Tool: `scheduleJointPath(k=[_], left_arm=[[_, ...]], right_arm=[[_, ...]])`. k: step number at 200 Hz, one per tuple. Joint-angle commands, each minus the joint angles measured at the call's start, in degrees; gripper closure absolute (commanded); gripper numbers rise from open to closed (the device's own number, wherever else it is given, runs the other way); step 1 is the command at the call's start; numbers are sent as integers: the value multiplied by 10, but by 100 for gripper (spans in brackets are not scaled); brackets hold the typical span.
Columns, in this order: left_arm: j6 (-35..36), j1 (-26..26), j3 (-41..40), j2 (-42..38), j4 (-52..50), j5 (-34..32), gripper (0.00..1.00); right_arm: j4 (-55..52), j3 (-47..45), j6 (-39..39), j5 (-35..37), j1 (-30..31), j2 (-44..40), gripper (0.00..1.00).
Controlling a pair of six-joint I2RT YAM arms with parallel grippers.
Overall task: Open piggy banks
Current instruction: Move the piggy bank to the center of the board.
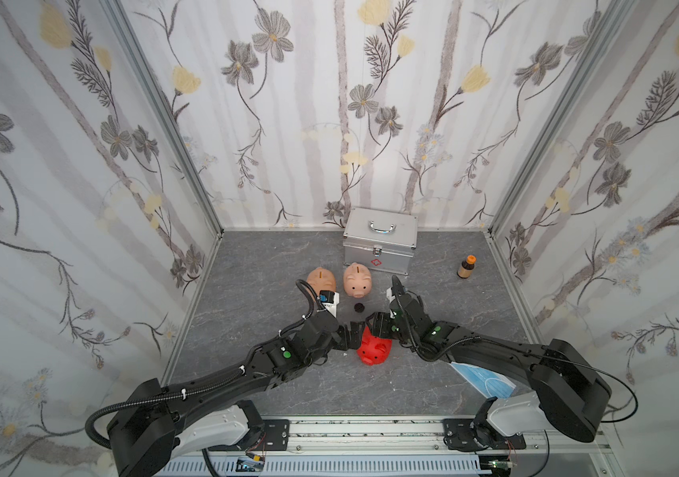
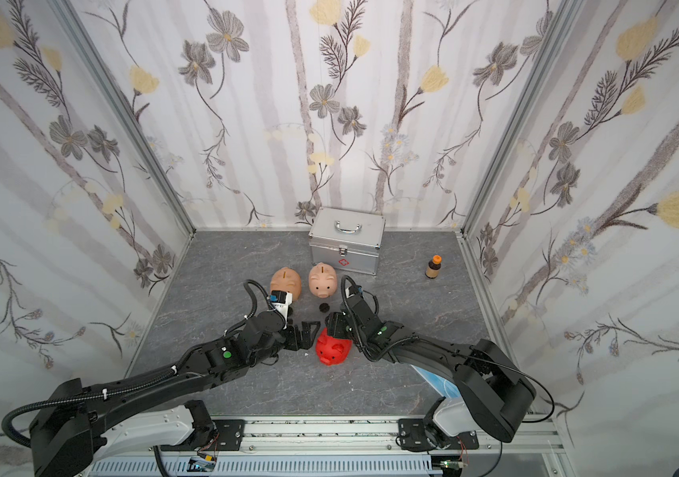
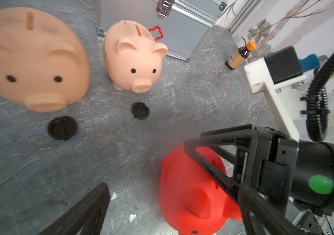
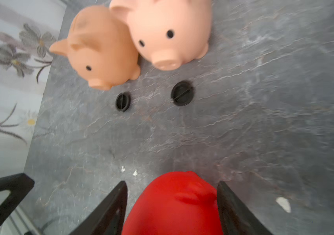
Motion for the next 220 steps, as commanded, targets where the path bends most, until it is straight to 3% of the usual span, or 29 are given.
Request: scheduleJointPath(k=[1, 37, 93, 155, 220], left_arm=[[-14, 3, -14, -34, -38, -37, 0], [-7, 3, 3, -49, -78, -39, 0], [-33, -38, 108, 36, -186, -79, 0], [-89, -75, 200, 148, -265, -84, 0], [-93, -75, 229, 177, -277, -71, 0]], right_arm=[[39, 36, -30, -27, 12, 30, 30], [28, 60, -37, -9, 13, 22, 30], [-104, 0, -6, 145, 0, -111, 28], [-151, -129, 42, 110, -8, -190, 30], [-52, -128, 31, 25, -5, -127, 33]])
